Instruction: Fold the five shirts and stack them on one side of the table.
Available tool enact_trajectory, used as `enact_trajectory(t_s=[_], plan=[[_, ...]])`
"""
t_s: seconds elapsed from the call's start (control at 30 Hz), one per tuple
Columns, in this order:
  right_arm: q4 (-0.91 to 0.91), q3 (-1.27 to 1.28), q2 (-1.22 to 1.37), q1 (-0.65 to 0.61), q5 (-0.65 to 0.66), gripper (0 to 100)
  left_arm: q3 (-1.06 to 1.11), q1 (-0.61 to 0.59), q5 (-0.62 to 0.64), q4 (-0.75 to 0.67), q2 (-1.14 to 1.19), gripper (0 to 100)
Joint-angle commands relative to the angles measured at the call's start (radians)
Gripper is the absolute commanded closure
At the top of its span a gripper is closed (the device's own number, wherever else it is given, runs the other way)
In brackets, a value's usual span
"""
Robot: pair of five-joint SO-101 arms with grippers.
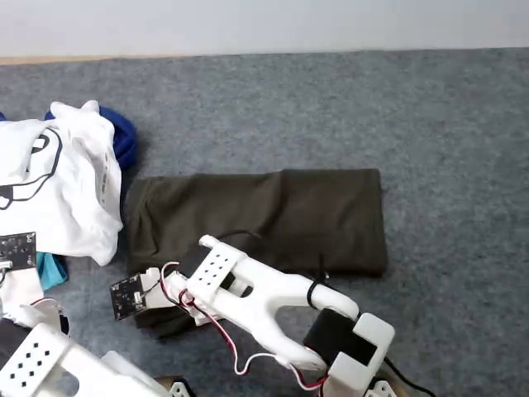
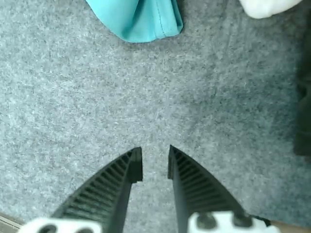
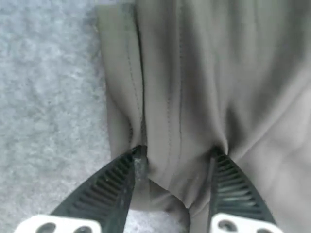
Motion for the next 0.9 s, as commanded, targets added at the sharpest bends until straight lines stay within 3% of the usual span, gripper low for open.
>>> enact_trajectory(t_s=[0.0, 0.43, 0.87], plan=[[0.002, -0.046, -0.008, -0.007, 0.011, 79.0, -0.010, 0.000, 0.002, -0.015, -0.011, 90], [0.127, -0.048, -0.168, -0.012, 0.003, 81.9, -0.010, 0.002, 0.002, -0.015, -0.011, 90], [0.140, -0.046, -0.101, -0.036, -0.034, 81.9, -0.012, 0.002, 0.002, -0.011, -0.011, 90]])
